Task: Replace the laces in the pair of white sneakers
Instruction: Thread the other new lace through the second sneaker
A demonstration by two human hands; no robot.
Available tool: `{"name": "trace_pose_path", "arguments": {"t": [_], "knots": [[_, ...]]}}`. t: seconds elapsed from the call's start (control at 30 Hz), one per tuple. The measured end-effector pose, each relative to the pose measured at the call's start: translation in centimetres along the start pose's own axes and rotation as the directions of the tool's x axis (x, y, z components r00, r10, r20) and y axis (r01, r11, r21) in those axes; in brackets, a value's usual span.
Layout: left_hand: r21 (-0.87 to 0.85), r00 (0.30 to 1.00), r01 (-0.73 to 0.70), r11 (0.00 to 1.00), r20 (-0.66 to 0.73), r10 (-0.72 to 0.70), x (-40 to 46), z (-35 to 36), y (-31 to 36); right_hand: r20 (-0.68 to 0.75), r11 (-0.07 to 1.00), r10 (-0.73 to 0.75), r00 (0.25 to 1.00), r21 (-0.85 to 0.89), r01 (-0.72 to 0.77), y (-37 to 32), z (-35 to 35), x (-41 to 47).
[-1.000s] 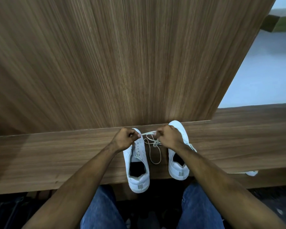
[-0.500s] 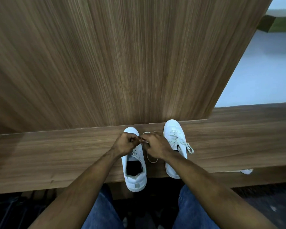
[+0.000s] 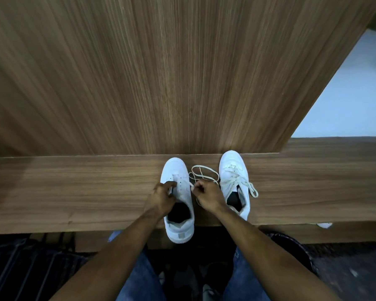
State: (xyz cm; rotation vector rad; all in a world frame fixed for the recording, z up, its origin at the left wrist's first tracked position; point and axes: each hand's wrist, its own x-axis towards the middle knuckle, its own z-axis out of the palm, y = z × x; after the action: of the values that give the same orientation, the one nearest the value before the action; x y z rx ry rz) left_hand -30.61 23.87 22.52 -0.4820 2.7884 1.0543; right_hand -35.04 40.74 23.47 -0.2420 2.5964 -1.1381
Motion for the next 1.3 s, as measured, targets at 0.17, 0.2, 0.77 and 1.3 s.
{"name": "trace_pose_path", "arguments": {"t": [0.17,0.2,0.77,1.3], "knots": [[0.015,0.999,0.025,1.0,-0.025,-0.025,-2.6,0.6,-0.6,-0.052,0.988,0.014,0.999,-0.151,-0.022,0.7,2.3,-1.1],[0.034,0.999,0.027,0.999,-0.03,-0.026,-2.9,0.6,-0.6,-0.05,0.986,0.012,0.999,-0.165,-0.02,1.0,2.3,-1.2],[-0.055,0.997,0.074,0.996,-0.022,-0.076,0.2,1.9,0.1,-0.021,0.922,-0.093,0.995,-0.38,0.078,0.6,0.5,0.2],[-0.106,0.996,0.089,0.99,-0.017,-0.092,1.4,2.3,-0.2,0.025,0.882,-0.16,0.987,-0.446,0.154,0.1,0.7,1.5]]}}
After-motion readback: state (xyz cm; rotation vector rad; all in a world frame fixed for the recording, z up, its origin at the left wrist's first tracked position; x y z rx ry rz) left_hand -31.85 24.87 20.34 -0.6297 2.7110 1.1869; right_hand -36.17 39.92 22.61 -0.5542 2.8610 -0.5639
